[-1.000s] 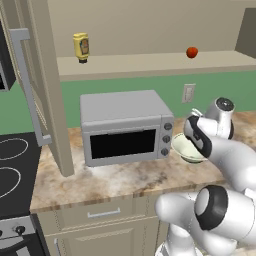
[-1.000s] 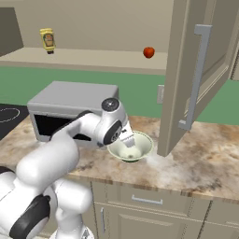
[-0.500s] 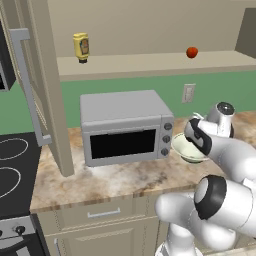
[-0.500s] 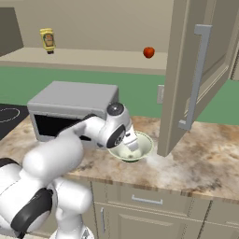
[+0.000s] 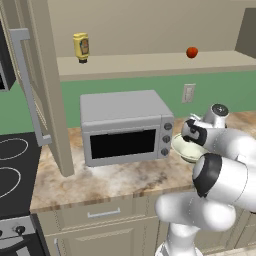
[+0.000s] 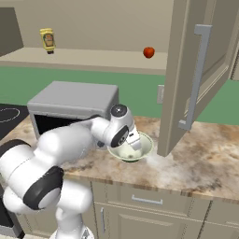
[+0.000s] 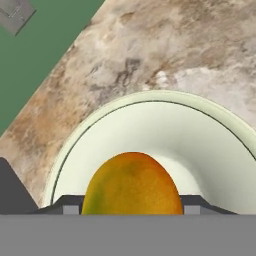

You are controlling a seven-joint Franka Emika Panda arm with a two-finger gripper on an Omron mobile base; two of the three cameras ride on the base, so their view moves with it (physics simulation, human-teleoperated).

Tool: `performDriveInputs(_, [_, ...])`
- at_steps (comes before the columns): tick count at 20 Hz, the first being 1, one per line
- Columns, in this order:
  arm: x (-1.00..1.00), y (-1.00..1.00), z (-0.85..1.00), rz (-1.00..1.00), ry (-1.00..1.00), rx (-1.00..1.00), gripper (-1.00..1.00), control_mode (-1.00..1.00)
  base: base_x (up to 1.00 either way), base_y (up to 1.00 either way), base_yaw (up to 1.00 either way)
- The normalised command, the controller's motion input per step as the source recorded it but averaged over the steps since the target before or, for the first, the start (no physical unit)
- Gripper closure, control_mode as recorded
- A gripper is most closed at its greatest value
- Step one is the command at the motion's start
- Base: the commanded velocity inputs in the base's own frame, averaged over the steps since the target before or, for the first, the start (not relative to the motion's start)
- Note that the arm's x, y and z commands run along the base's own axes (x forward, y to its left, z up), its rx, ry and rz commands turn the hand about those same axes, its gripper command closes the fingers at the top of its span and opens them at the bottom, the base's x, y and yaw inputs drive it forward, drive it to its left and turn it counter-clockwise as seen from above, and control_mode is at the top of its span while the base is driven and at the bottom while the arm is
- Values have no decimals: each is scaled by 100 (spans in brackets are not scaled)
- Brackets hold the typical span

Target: Open the cabinet. Pick the mango and apple from the cabinet and place them into the bowl. Then close the cabinet.

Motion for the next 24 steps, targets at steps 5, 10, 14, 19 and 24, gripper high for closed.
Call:
performDriveInputs(5, [19, 0, -21, 0, 0, -4, -100, -100, 0, 0, 0])
performDriveInputs(10, [0, 0, -1, 0, -1, 0, -100, -100, 0, 0, 0])
performDriveInputs(14, [0, 0, 5, 0, -5, 0, -100, -100, 0, 0, 0])
performDriveInputs(19, [-2, 0, 44, 0, -9, 0, -100, -100, 0, 0, 0])
performDriveInputs(24, [-30, 0, 92, 0, -9, 0, -100, -100, 0, 0, 0])
